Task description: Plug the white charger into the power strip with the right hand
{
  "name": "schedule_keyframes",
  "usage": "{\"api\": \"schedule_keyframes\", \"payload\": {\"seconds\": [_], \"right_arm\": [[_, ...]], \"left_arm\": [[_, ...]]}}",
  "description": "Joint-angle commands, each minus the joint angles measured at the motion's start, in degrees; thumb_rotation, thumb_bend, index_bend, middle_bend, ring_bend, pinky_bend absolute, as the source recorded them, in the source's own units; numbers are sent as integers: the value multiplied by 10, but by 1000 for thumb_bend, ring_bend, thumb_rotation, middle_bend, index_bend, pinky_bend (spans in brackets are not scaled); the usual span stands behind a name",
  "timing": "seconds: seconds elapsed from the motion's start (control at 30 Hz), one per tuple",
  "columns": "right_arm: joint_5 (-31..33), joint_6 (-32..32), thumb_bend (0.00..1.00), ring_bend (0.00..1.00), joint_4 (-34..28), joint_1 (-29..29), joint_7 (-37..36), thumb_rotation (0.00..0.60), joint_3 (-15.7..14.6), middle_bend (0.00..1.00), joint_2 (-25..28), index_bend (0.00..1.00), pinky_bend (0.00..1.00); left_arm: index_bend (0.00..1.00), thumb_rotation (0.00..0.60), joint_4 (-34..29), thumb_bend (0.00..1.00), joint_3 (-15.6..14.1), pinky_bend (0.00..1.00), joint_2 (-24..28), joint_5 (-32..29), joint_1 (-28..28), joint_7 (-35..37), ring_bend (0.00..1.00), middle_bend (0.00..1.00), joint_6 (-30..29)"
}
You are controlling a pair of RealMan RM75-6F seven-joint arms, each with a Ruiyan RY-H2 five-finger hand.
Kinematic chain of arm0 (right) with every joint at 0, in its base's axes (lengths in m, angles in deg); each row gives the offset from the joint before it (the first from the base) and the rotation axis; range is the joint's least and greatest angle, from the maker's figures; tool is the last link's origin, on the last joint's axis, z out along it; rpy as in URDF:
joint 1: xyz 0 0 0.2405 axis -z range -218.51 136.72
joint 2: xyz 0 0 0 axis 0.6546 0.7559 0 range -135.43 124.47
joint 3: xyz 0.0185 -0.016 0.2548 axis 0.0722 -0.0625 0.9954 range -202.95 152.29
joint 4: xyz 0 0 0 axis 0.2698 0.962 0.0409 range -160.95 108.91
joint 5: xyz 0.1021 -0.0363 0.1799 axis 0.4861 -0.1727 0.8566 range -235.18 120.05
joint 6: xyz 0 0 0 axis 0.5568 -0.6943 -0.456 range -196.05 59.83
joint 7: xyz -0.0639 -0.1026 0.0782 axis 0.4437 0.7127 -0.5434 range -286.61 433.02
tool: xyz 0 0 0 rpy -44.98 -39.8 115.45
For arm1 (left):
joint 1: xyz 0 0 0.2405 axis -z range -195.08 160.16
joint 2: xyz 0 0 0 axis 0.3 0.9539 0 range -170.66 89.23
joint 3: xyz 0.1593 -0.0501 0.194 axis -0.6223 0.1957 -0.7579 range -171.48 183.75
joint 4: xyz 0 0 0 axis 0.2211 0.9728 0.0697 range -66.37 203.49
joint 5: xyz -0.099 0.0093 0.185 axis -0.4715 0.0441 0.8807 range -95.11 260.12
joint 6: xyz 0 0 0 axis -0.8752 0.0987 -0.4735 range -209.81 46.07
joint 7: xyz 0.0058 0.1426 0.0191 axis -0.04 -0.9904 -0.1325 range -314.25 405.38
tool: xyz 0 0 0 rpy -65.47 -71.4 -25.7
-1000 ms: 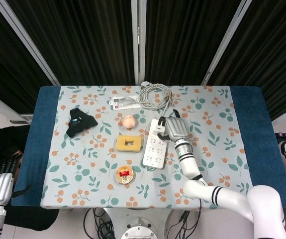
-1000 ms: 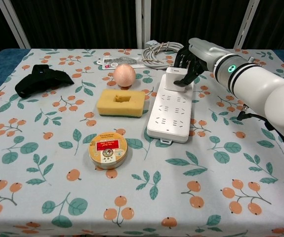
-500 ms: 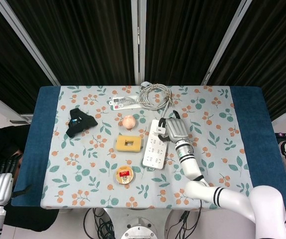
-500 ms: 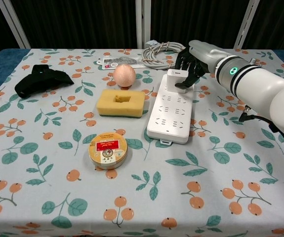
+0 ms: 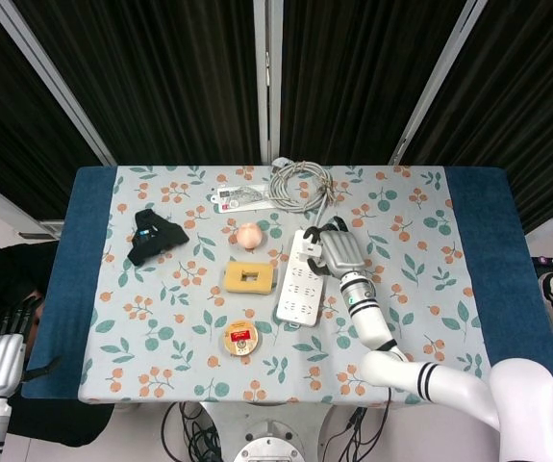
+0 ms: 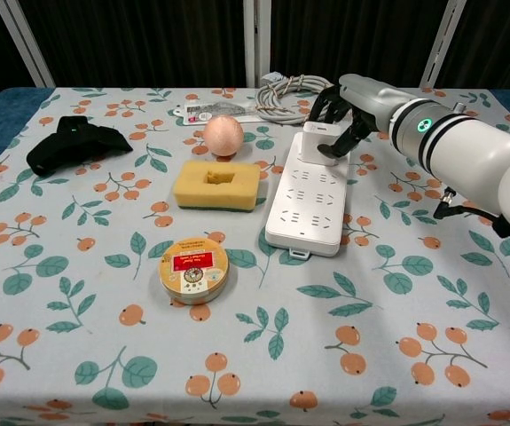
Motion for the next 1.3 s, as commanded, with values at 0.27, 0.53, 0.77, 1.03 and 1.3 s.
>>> {"api": "schedule_keyframes", "payload": {"seconds": [0.27,0.53,0.77,1.03,1.3], "right_arm": [[-14,-36,349,112,-103,32,28,600,-19,292,80,181,0],[-118,-151,355,107,-225,130,-13,600,-65,279,196,180,0],[-253,-295,363,121,-254,242,-103,600,-123,300,266,293,0],[-338,-375,377,0,-269,353,-153,600,-208,125,351,117,0],[-364,-385,391,0,-260,402,-206,600,-234,8,374,0,0]], "left_arm": [[63,600,-2,137,2,0,2,1,1,-2,0,31,-3],[63,600,-11,136,6,0,4,5,4,-17,0,31,-10],[63,600,-33,135,12,0,8,10,10,-45,0,31,-18],[63,600,-65,135,19,0,16,11,18,-87,0,31,-21],[63,600,-88,136,20,0,20,6,23,-117,0,31,-15]]}}
